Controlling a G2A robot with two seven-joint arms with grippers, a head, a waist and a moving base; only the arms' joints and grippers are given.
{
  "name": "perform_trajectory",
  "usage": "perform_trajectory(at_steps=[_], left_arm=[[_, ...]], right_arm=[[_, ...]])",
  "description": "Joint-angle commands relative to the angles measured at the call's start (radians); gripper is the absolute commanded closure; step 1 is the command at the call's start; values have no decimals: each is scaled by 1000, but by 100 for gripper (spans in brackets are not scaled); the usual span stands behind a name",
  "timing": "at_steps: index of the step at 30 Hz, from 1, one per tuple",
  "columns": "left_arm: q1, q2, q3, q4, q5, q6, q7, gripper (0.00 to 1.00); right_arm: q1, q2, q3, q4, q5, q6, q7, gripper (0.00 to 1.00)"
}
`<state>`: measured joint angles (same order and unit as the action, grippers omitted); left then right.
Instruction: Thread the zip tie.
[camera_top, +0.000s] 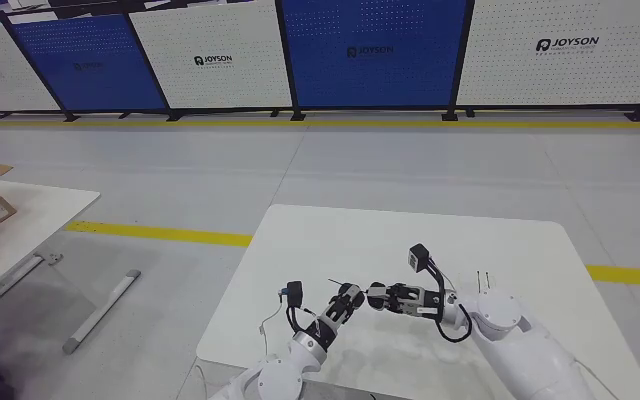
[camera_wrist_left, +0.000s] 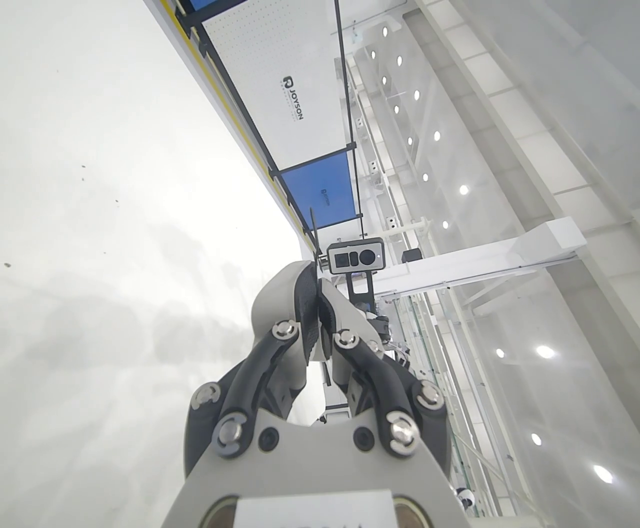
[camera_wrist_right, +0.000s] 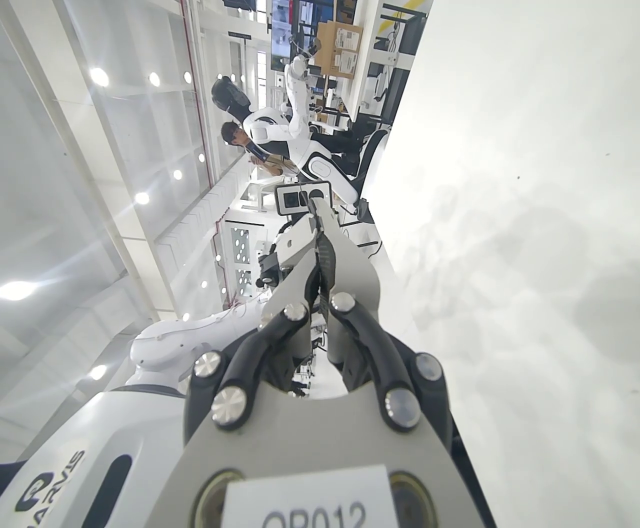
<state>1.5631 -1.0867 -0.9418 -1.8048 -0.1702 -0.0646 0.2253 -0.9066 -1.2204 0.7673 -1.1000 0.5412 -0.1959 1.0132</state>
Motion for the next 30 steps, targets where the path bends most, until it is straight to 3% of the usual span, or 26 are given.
perform_trajectory(at_steps=[1,3,4,5,6,20,25,30], left_arm=[[1,-2,-2,0,2,0,-1,100],[3,-4,-4,1,4,0,-4,100],[3,-4,-5,0,6,0,-5,92],[4,-5,-6,1,8,1,-7,15],[4,-5,-7,1,26,6,-7,0],[6,-6,-7,1,39,8,-2,0],[-13,-6,-9,37,67,5,-84,0],[-18,2,-45,60,81,-33,-178,0]], right_arm=[[-1,-1,4,1,-2,-1,1,100],[-3,-2,8,2,-5,-1,3,100],[-3,-2,10,2,-5,-1,4,100],[-4,-2,12,3,-6,-1,6,100],[-4,-3,15,3,-8,0,7,100],[-10,-3,30,1,-9,-4,8,100],[-15,-3,30,-5,-8,-3,4,100],[-31,7,56,-27,-17,23,39,100]])
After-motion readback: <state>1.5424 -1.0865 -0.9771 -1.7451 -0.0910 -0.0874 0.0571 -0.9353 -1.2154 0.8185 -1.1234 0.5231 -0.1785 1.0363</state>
